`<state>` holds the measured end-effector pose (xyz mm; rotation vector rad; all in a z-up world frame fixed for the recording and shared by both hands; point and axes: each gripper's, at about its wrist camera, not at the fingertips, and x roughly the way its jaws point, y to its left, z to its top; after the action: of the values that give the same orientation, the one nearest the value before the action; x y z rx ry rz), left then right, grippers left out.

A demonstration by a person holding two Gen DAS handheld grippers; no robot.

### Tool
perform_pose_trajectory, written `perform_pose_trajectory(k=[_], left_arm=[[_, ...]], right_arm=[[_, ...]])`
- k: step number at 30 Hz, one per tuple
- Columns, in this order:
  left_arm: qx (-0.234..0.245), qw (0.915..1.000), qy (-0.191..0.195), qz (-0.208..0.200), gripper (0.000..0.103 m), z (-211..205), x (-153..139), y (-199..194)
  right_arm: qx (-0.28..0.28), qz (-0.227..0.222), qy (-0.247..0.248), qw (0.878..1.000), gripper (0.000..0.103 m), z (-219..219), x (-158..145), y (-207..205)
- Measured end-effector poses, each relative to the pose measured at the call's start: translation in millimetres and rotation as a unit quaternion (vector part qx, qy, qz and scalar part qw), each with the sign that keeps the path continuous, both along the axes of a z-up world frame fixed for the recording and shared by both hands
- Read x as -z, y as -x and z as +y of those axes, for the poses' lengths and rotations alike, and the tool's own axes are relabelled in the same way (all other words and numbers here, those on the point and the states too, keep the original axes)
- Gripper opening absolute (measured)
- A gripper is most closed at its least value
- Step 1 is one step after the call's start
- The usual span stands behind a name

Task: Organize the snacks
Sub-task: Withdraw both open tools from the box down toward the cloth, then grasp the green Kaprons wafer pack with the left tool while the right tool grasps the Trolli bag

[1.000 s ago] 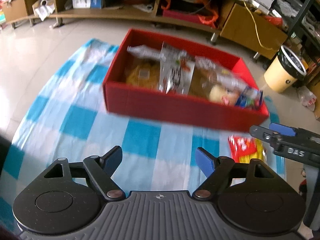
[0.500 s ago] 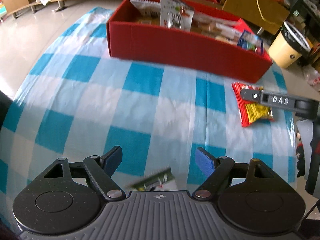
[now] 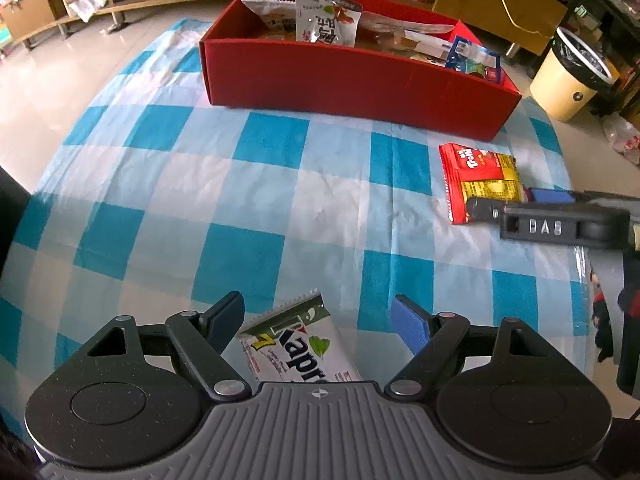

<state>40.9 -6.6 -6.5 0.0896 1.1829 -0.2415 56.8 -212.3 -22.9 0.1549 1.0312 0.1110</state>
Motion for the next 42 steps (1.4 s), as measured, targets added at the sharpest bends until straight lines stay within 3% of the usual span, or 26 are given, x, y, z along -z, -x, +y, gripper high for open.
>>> perform_pose_trajectory(k=[5,9,13,20,23,25,26,37,42], left_arm=[[-0.009,0.9998,0.018,0.007,0.085,12,4,0],[-0.023,0.9992,0.024,0.021,0.086,22,11,-2],[-0.036,0.9979,0.023,0.048,0.087,24,22,-2],[-0.054,0.9976,-0.005,0.042,0.091,1,28,15],[-0.037,0.9974,-0.06,0.016,0.084,-18,31,26],[-0.026,0.9977,-0.062,0.008,0.072,-22,28,30],[-0.023,0.9979,-0.06,0.011,0.068,-21,25,30],[-0.014,0.9993,-0.023,0.027,0.067,-3,23,29],[-0.016,0.9994,-0.014,0.029,0.068,-1,23,27]], right_arm=[[-0.027,0.015,0.026,0.999,0.087,12,-1,9],[-0.033,0.031,0.006,0.999,0.087,7,-5,7],[-0.038,0.017,0.01,0.999,0.087,0,-17,3],[-0.049,-0.013,0.005,0.999,0.087,-15,-34,-8],[-0.05,-0.019,-0.011,0.999,0.087,-24,-34,-11],[-0.058,-0.021,-0.014,0.998,0.087,-26,-32,-14],[-0.06,-0.02,-0.018,0.998,0.087,-27,-31,-15],[-0.135,-0.03,0.009,0.99,0.087,-16,-16,-39],[-0.175,-0.002,0.009,0.985,0.092,-1,4,-46]])
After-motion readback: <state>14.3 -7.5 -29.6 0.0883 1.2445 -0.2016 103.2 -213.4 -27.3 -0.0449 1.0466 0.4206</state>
